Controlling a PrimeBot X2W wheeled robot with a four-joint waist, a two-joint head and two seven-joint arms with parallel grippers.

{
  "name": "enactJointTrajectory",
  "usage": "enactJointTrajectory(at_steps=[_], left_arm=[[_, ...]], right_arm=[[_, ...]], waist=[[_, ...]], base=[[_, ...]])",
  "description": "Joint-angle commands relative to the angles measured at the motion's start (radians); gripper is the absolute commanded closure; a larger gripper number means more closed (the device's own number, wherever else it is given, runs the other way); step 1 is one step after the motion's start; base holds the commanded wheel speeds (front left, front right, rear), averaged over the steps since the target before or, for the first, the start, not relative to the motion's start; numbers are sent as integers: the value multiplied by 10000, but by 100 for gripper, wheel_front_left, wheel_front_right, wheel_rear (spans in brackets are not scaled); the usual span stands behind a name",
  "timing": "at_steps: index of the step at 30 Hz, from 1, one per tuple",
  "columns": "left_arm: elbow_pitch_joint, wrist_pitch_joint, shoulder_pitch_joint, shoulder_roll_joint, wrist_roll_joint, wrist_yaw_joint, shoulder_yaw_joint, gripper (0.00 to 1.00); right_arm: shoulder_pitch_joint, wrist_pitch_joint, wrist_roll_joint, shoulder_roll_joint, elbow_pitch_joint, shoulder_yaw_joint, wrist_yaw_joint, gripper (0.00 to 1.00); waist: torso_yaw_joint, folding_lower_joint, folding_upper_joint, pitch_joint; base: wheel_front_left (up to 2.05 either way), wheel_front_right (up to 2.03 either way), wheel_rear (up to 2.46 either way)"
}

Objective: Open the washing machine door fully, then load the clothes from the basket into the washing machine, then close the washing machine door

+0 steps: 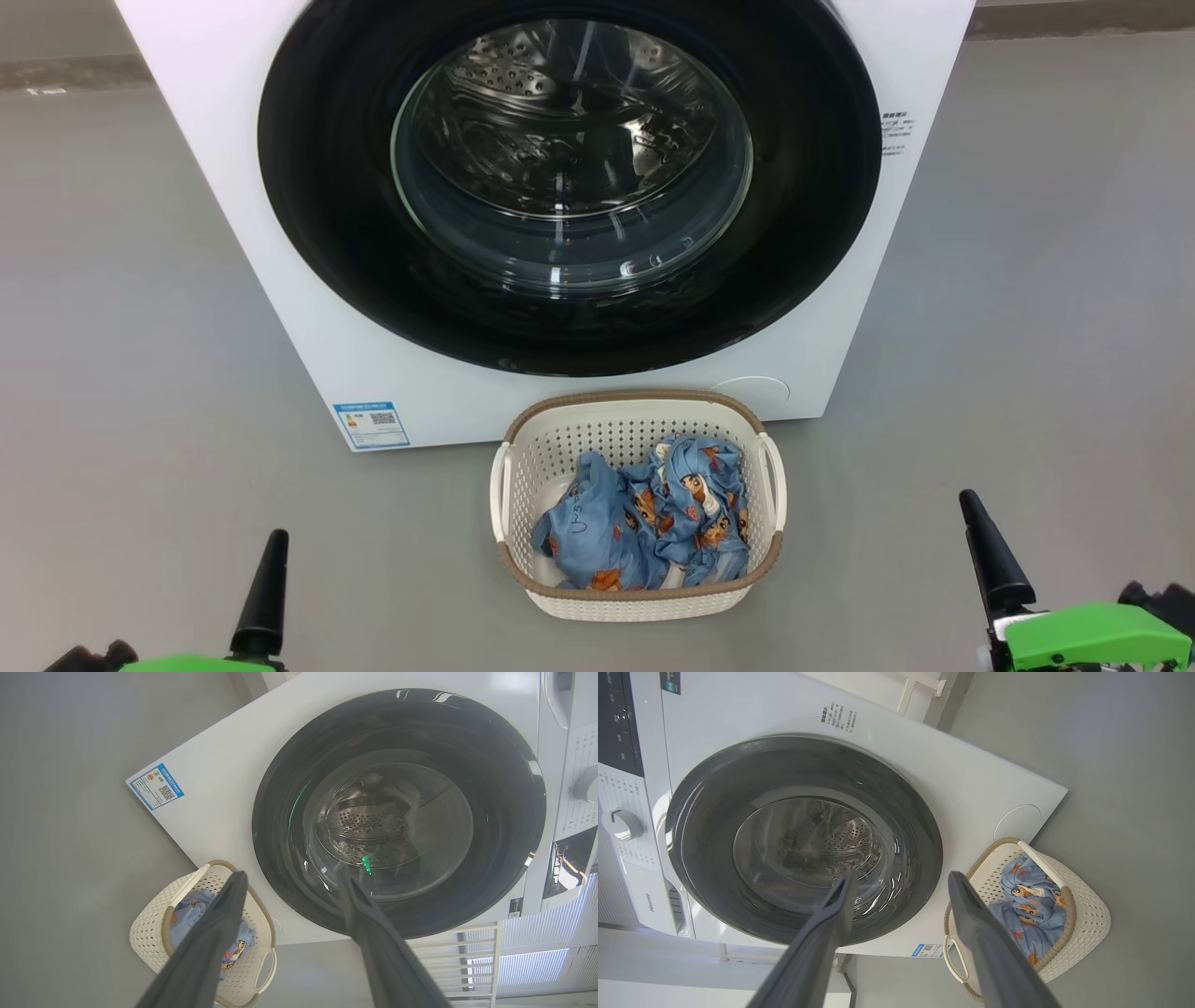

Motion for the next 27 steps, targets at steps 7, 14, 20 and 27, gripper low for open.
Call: enactJointTrajectory(at_steps=[7, 14, 20, 27], left_arm=[[-354, -323, -372, 239, 1505, -20, -57, 0], [-363, -529, -362, 304, 2470, -22, -207, 0], [-295, -706, -348, 376, 3366, -23, -264, 0], [-276, -882, -391, 403, 4246, -25, -280, 0]], right_arm=[[-635, -305, -1512, -296, -197, 348, 6, 0], [-705, -509, -2593, -385, -65, 467, 7, 0], [-773, -685, -3458, -454, 45, 535, 7, 0], [-849, -861, -4275, -518, 169, 599, 8, 0]], waist=[[3, -1, 0, -4], [6, -1, 0, -20], [-10, -1, 0, -13], [-10, -1, 0, 41]], base=[[0, 0, 0], [0, 0, 0], [0, 0, 0], [0, 0, 0]])
